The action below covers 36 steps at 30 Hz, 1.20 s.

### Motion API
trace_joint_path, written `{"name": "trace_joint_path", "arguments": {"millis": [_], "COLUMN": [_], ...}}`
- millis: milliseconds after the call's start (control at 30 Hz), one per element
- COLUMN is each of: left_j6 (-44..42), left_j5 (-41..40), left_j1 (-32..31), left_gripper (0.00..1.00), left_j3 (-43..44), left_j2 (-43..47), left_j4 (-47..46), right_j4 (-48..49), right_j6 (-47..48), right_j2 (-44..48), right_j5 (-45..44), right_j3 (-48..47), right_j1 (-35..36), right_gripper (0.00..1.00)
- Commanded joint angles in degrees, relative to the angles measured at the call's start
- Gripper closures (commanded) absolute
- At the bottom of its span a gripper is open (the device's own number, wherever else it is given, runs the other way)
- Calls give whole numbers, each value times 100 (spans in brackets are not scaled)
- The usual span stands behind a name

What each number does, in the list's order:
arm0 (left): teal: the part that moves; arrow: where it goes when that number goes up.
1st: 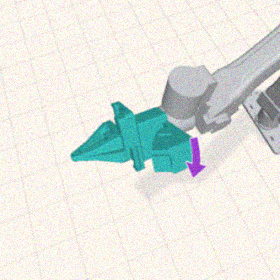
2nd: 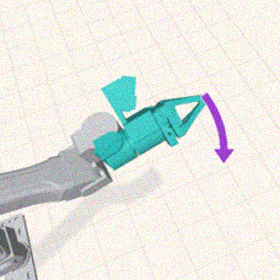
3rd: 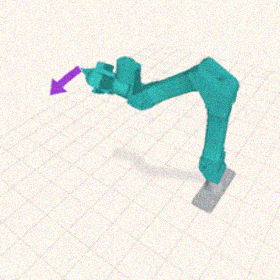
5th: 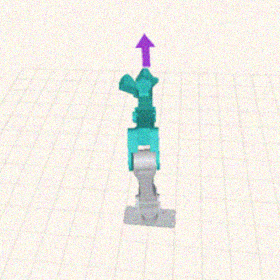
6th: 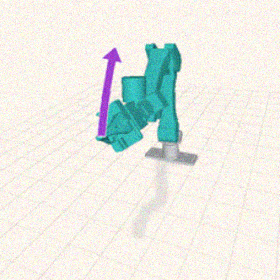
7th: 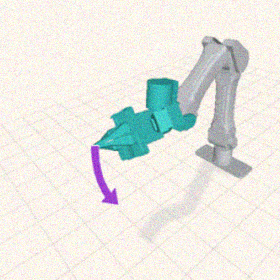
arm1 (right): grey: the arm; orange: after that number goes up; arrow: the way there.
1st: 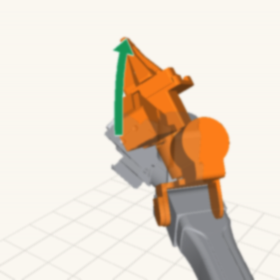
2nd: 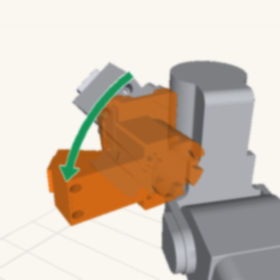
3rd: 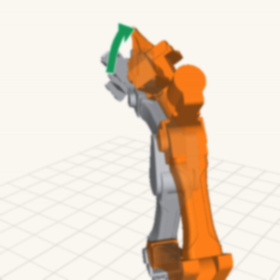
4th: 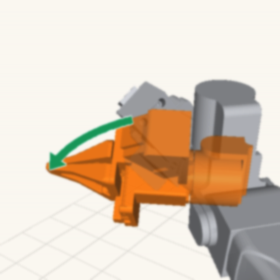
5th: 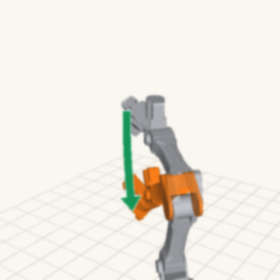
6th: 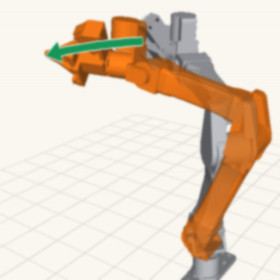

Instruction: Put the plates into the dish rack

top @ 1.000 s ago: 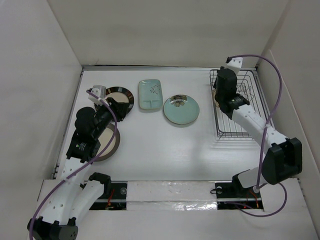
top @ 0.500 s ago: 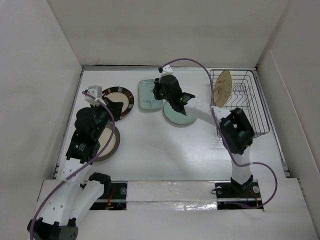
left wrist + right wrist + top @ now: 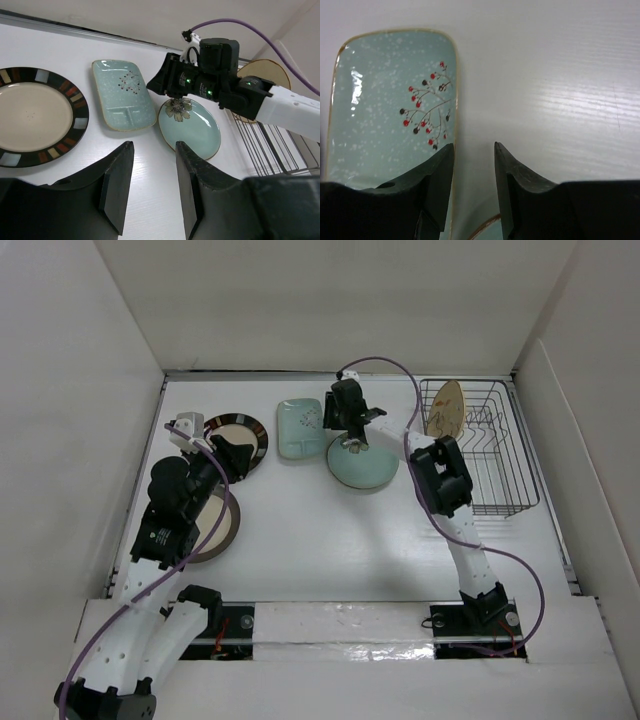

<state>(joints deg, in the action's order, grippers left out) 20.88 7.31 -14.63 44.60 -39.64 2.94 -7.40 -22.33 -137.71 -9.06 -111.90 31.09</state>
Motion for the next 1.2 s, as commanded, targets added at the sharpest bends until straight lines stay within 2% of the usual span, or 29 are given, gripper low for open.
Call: {"name": "trace_joint_path", "arguments": {"millis": [0,300,433,533,633,667,767,933,1167], "left_j6": [-40,-49,-49,-49,-58,-58,-58,-58,-67], "left_j5": [139,174,174,183,201,183,209,183,174], "left_j1": [22,22,22,22,22,22,22,22,22], "left_gripper": [64,63,63,63,63,63,63,63,63], "left_j3": [66,93,75,75,66,75,58,75,84], "left_j2": [35,-35,0,-26,17,9,26,-9,-18], "left_j4": [-224,-215,-232,-215,-224,-232,-224,-232,-224], "right_j4": [-350,-227,290,353,423,484,652,1705,1759], "right_j6": [-184,-272,-491,-659,-738,-799,-992,-1440,-1012], "right_j2": [-247,-511,-345,-415,-485,-424,-362,419,1869], "right_j5": [596,1309,1450,1784,1890,1856,1943,1969,1223], "right_j3": [-666,-579,-26,-8,45,97,151,748,810], "right_j1": [-33,-33,-33,-33,-33,-33,-86,-261,-375], "right_gripper": [56,57,58,60,71,84,100,100,100]}}
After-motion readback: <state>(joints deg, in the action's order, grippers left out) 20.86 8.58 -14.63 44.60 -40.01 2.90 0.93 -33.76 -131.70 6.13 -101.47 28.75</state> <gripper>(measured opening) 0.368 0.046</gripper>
